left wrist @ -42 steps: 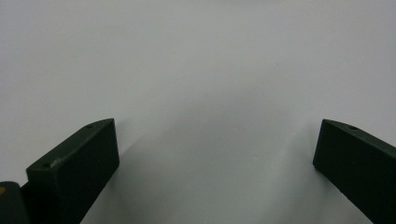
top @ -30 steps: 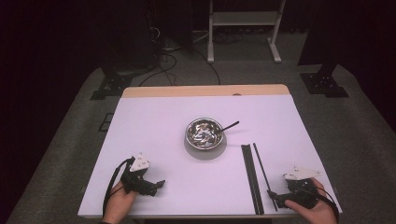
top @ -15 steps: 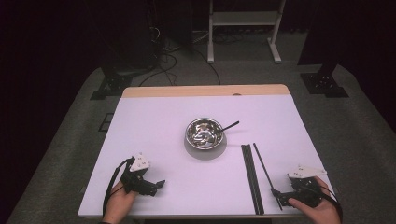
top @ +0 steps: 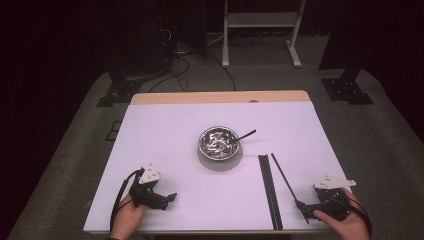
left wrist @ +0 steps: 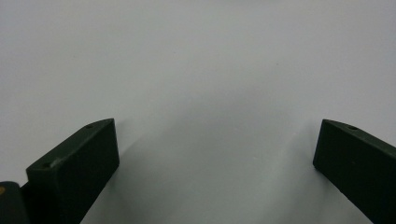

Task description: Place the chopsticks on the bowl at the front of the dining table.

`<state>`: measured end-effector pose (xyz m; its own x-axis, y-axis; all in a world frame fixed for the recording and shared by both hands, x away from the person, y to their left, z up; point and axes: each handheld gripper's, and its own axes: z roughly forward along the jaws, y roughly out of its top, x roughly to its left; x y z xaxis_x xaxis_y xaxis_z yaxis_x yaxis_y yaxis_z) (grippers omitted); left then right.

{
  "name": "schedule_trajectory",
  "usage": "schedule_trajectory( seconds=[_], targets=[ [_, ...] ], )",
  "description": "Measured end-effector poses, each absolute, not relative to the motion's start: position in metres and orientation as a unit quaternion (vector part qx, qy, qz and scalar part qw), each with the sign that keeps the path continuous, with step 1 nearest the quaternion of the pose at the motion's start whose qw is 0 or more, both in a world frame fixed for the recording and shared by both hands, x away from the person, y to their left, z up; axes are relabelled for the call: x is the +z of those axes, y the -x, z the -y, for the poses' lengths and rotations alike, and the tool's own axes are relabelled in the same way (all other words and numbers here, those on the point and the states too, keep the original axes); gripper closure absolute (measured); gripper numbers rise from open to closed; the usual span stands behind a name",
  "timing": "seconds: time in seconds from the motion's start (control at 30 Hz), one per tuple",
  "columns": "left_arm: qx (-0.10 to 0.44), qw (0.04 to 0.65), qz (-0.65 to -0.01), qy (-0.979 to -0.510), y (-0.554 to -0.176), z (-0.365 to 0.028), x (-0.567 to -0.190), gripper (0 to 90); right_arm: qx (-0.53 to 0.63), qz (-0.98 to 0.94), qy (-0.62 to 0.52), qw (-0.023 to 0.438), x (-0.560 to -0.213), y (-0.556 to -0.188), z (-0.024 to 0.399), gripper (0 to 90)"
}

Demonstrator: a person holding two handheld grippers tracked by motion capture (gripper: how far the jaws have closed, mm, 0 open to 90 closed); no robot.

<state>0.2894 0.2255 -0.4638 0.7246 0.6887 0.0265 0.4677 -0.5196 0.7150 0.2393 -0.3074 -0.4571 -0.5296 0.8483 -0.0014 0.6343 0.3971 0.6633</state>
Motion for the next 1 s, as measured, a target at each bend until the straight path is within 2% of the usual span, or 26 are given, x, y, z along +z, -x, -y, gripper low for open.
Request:
schedule_trajectory(
  seconds=[1.0],
  targets=[
    [0.155, 0.356, -0.337, -0.858, -0.289, -0.225, -0.464, 0.0, 0.299, -0.798, -0.488, 0.187, -0.456, -0.249, 0.337, 12.2]
  ],
)
